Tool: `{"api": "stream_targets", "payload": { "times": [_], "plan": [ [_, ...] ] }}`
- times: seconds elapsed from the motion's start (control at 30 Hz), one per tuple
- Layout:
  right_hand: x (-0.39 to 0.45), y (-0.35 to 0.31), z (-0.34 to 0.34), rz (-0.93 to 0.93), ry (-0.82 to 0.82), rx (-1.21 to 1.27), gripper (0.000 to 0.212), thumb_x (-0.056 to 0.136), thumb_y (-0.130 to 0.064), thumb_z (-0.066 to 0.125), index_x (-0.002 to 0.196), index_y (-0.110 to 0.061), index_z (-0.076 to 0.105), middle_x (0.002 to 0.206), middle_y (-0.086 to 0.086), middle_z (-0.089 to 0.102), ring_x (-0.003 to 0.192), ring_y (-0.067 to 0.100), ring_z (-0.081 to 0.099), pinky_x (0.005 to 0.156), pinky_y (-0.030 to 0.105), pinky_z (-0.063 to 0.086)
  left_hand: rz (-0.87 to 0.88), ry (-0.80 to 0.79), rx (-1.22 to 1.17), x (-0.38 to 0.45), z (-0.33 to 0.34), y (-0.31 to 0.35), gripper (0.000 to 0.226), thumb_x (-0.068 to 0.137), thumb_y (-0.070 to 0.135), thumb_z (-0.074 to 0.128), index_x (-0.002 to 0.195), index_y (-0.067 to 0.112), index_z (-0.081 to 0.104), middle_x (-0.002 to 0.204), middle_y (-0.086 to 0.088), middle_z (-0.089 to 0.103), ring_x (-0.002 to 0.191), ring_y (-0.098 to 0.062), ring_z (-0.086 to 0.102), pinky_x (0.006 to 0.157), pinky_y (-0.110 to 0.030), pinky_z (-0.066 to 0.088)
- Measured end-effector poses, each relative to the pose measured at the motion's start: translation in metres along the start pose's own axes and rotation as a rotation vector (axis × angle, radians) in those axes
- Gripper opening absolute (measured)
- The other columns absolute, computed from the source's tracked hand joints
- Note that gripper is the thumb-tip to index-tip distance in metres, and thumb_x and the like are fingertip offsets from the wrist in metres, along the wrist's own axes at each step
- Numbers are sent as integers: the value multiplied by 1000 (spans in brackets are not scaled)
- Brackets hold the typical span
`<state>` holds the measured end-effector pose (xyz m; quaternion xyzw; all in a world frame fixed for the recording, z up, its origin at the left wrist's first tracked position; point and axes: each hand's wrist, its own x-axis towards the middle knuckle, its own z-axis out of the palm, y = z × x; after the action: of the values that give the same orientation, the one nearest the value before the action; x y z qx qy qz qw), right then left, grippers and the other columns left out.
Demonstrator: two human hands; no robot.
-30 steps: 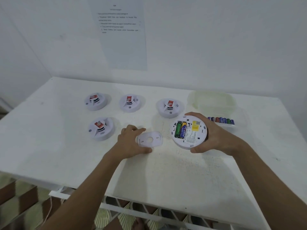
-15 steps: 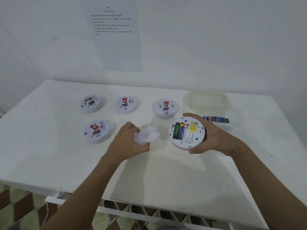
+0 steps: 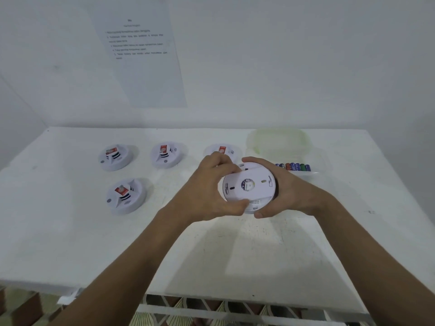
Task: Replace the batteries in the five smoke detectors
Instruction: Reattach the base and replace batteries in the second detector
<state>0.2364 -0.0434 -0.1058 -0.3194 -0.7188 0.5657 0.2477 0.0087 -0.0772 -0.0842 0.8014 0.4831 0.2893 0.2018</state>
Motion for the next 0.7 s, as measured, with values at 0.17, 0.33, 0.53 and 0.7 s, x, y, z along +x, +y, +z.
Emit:
{"api": "stream_targets", "payload": {
  "times": [0.17, 0.33, 0.53, 0.7],
  "plan": [
    [-6, 1, -2, 1, -3, -1, 97, 57, -11, 91, 135, -48, 47, 131, -18, 58, 122, 5, 57, 87, 25, 56, -28, -69, -2, 2, 3, -2, 67, 64, 52, 78, 124, 26, 64, 117, 14, 44, 114, -3, 43, 91, -6, 32],
    [-8, 2, -4, 1, -12, 8, 95, 60, -4, 90, 131, -50, 49, 128, -21, 58, 119, 2, 57, 85, 22, 55, -60, -171, -13, 6, -1, -2, 72, 68, 56, 77, 132, 30, 58, 124, 18, 45, 111, 5, 46, 89, -11, 37],
    [-8, 0, -6, -4, -3, -4, 92, 59, -9, 91, 133, -45, 50, 129, -17, 57, 121, 6, 56, 87, 23, 55, -111, -210, -144, 7, -7, -1, 69, 69, 43, 83, 132, 36, 57, 126, 23, 56, 96, 0, 64, 79, -18, 54],
    [-7, -3, -5, -1, -31, -3, 92, 57, -11, 91, 134, -41, 51, 129, -15, 57, 123, 13, 56, 88, 27, 56, -165, -243, -219, 10, -6, -4, 73, 58, 39, 77, 129, 36, 60, 119, 15, 57, 94, -10, 67, 69, -20, 53]
  ]
}}
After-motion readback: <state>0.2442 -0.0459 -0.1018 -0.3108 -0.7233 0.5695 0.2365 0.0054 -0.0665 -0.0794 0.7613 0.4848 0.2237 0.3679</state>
